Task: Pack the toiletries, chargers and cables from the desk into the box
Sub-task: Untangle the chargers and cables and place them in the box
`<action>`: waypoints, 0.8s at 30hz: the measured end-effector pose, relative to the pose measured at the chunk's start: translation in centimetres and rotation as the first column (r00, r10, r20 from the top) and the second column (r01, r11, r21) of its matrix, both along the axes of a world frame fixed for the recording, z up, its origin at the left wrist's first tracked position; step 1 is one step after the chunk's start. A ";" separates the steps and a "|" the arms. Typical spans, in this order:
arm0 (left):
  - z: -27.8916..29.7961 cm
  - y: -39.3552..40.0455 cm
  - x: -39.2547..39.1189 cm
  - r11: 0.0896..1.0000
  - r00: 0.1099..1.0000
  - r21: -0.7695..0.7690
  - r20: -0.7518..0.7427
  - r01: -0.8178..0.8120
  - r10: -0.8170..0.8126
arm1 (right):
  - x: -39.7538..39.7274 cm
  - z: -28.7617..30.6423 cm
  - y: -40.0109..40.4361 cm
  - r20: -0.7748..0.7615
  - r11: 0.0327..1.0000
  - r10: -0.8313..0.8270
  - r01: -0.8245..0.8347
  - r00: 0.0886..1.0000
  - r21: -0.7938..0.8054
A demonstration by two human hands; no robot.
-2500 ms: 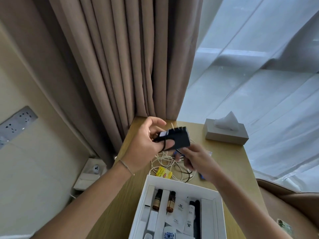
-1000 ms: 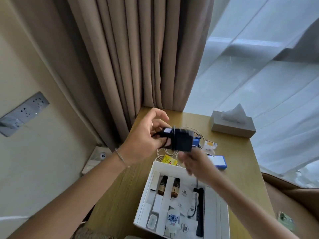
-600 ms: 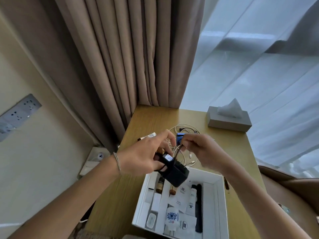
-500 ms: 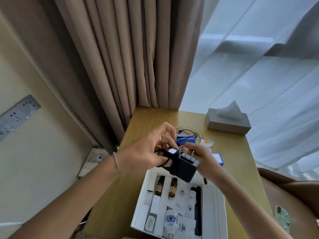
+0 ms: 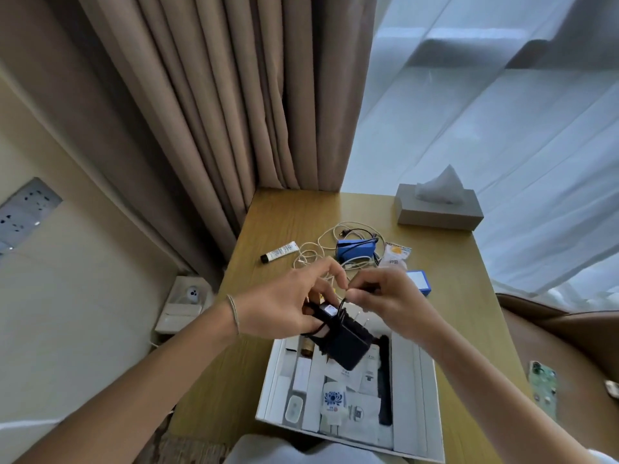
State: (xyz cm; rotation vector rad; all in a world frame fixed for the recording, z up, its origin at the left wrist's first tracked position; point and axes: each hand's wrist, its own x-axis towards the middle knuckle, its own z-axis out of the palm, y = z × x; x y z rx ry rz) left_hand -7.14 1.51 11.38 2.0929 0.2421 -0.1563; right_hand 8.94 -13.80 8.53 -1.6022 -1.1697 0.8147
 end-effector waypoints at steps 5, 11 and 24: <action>-3.1 -1.3 -0.4 0.901 0.987 -0.423 0.078 -0.097 0.143 | -2.4 -5.2 -1.8 -0.488 0.977 -0.176 0.210 0.855 0.017; -7.1 -4.2 -0.5 0.636 0.831 -0.654 0.021 -0.409 0.556 | -3.8 -7.2 -3.1 -0.682 0.951 -0.225 0.309 0.696 0.002; -11.4 -4.6 -0.5 0.850 0.875 -0.274 0.057 -0.450 0.481 | -2.1 -8.9 -3.3 -0.393 0.935 -0.353 0.309 0.849 -0.173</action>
